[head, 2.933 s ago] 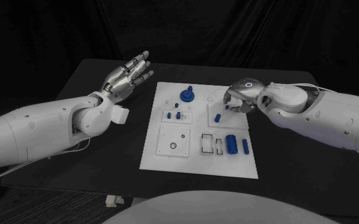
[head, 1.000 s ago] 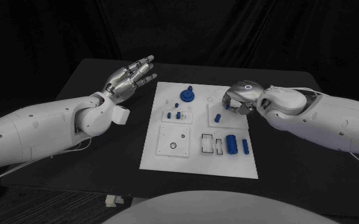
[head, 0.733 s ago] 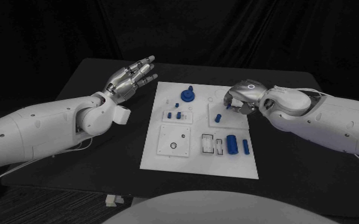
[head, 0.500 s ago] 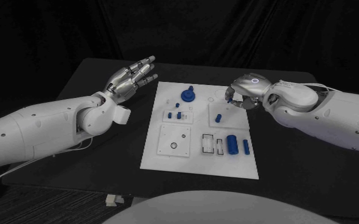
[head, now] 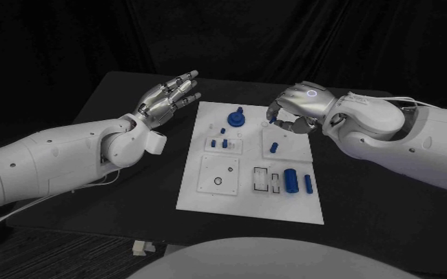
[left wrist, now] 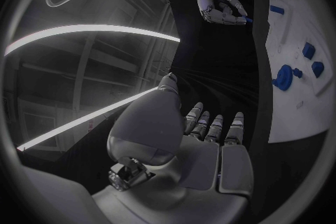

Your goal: Assemble the parts on the task board

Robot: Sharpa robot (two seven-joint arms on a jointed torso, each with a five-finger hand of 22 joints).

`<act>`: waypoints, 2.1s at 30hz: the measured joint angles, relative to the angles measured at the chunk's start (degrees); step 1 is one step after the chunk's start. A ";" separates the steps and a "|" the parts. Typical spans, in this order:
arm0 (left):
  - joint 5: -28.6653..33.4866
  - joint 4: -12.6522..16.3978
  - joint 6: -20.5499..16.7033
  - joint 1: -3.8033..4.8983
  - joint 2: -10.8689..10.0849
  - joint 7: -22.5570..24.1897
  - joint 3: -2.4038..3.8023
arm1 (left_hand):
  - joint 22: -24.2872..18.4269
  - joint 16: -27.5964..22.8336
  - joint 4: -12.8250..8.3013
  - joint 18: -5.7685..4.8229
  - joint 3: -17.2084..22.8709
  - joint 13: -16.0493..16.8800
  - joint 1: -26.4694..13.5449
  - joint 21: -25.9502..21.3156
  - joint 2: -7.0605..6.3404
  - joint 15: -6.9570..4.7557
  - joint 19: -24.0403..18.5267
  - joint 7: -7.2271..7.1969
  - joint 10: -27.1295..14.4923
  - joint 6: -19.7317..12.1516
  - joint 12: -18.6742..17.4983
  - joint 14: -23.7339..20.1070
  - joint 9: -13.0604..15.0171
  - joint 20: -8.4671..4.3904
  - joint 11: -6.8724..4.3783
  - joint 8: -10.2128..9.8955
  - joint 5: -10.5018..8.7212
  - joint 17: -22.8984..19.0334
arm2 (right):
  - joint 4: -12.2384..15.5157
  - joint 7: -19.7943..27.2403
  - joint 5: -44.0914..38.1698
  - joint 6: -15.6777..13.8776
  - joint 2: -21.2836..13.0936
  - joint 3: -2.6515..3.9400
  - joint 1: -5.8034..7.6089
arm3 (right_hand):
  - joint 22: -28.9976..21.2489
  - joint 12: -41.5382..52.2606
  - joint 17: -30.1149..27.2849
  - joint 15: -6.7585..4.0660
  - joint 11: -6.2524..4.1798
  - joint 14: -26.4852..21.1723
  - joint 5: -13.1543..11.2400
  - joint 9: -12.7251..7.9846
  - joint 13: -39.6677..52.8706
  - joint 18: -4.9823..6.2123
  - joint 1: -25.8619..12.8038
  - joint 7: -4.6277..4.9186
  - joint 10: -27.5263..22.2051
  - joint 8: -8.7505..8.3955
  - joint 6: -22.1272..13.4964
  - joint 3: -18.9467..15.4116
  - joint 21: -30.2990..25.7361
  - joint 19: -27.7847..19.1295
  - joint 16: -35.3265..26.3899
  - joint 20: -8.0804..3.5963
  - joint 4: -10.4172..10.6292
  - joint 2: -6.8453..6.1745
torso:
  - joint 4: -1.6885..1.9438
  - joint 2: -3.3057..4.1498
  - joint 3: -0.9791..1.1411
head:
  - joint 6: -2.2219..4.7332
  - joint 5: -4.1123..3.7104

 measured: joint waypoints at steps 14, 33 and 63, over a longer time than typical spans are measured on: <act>0.00 -0.16 0.35 -0.11 0.00 0.00 0.00 | -0.01 0.00 0.00 0.00 0.00 0.02 0.26 0.00 0.26 0.00 0.00 0.00 0.00 0.00 0.00 0.00 -0.01 0.00 0.00 0.00 0.34 0.01 | 2.34 -1.48 -4.14 2.84 6.32 -0.01 -2.21 | -0.01 -0.22 -0.07 0.00 0.20 0.00 0.00 0.10 -0.07 0.00 0.00 0.00 0.19 -0.05 0.00 0.02 0.00 0.00 0.00 0.00 -0.52 0.00 | 0.00 -0.01 -0.01 | 0.01 1.18; -0.01 -0.22 0.38 -0.15 0.01 0.01 0.00 | -0.32 0.00 0.01 0.00 0.00 0.01 0.26 0.00 0.26 0.00 0.00 0.00 0.00 0.00 0.00 0.00 -0.01 0.00 -0.01 0.00 0.34 -0.03 | -1.13 -1.41 -6.00 4.68 12.08 -0.02 -6.34 | -0.02 -0.29 -0.07 0.00 0.06 0.00 -0.05 0.23 -0.14 0.00 0.00 0.00 0.47 -0.11 0.00 0.13 -0.01 0.00 0.00 0.00 -0.82 -0.01 | 0.00 -0.01 -0.01 | 0.01 2.03; -0.02 -0.72 0.92 -0.54 0.55 0.01 0.00 | -0.52 0.00 0.01 0.00 0.01 0.00 0.71 0.00 0.71 -0.01 0.00 -0.41 0.00 -0.42 -0.01 0.00 0.04 0.00 -0.01 0.21 0.62 -0.01 | -2.76 -1.19 -6.26 4.72 14.06 -0.02 -9.09 | -0.03 -0.31 -0.10 0.40 0.42 0.01 -0.05 0.36 -0.11 0.00 0.01 0.40 0.83 -0.16 0.00 0.09 -0.01 0.00 -0.01 0.42 -1.20 -0.01 | -0.01 -0.02 -0.02 | 0.01 2.54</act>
